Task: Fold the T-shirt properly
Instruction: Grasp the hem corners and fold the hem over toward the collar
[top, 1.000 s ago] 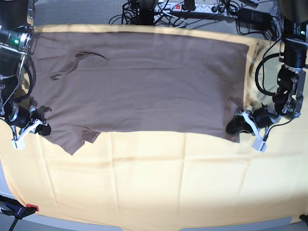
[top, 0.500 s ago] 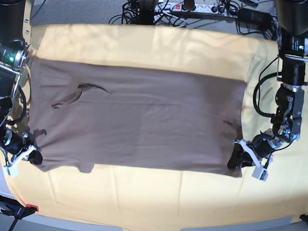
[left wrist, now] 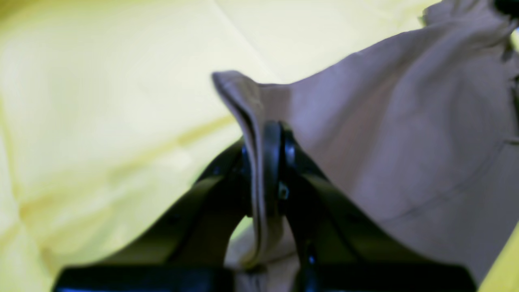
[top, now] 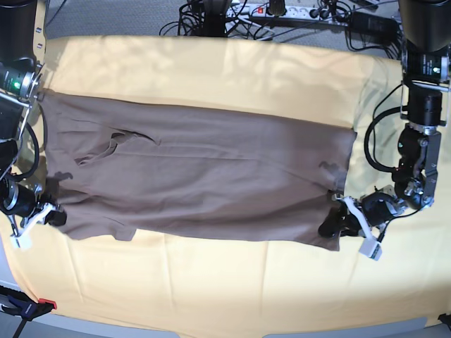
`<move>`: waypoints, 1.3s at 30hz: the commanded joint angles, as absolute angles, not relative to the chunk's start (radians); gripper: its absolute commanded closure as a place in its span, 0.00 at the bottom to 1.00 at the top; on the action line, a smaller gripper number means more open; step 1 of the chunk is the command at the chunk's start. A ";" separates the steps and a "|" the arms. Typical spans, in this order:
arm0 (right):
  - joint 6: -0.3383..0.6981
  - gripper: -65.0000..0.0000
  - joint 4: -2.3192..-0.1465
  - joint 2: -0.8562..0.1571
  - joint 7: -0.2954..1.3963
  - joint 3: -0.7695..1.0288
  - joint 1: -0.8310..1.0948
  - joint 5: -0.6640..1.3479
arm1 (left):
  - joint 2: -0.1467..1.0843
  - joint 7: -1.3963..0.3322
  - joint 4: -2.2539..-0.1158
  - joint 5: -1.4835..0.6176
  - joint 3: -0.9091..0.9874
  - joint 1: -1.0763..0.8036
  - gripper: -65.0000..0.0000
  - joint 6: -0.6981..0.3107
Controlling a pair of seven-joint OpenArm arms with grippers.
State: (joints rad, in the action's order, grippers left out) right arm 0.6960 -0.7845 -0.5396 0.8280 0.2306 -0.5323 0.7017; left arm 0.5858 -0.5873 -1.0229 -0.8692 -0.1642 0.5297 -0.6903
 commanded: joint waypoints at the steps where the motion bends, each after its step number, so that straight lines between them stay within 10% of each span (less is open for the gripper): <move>1: 0.698 1.00 -0.818 -0.565 0.823 0.235 -0.550 0.741 | 0.613 -0.595 -1.037 -0.935 -0.155 0.560 1.00 -0.698; 16: 0.698 1.00 -1.090 -0.618 0.932 0.235 -0.348 0.815 | 0.675 -1.229 -1.037 -1.484 -0.154 0.561 1.00 -0.698; 37: 0.698 1.00 -1.089 -0.640 0.943 0.105 -0.349 0.751 | 0.728 -1.396 -1.037 -1.484 -0.154 0.557 1.00 -0.642; 39: 0.698 0.84 -1.089 -0.647 0.943 0.105 -0.349 0.751 | 0.728 -1.396 -1.037 -1.484 -0.154 0.544 0.99 -0.643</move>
State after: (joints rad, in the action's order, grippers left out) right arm 0.6968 -1.0725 -0.6167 0.9577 0.0978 -0.3199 0.7399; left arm 0.7097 -1.3952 -1.0241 -1.4628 -0.1642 0.5217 -0.6399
